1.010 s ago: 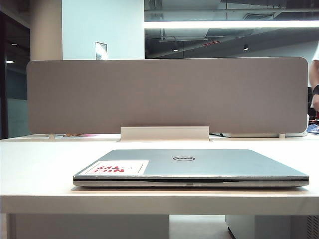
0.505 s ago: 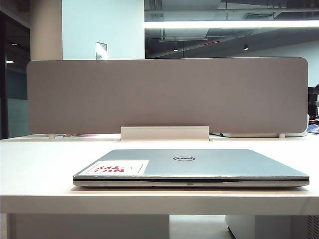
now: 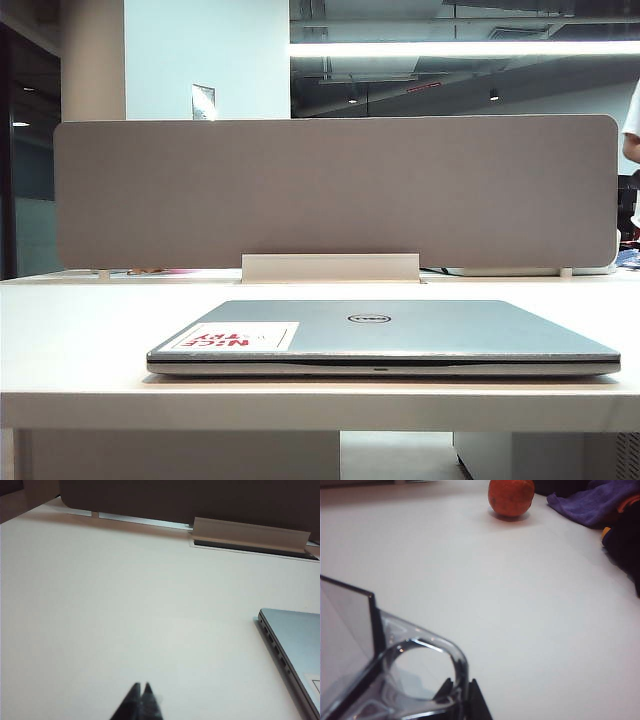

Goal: Pick up the water cup and place it on the side of the laptop away from you.

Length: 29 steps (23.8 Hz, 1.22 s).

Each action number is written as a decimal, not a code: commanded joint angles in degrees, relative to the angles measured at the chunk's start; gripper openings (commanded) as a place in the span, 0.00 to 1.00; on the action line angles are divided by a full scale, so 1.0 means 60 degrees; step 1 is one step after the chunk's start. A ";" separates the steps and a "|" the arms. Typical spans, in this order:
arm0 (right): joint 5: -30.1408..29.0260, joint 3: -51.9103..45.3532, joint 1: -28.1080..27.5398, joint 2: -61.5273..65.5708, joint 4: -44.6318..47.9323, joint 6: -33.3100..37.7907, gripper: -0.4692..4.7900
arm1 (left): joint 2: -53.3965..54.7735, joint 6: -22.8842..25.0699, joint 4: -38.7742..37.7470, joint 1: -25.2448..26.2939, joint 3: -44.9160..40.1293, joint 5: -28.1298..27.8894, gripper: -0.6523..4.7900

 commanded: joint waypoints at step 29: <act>-0.1344 0.1075 0.2634 -0.0310 0.0386 0.0535 0.09 | 0.0011 -0.0036 0.0051 -0.0018 0.0029 0.0040 0.11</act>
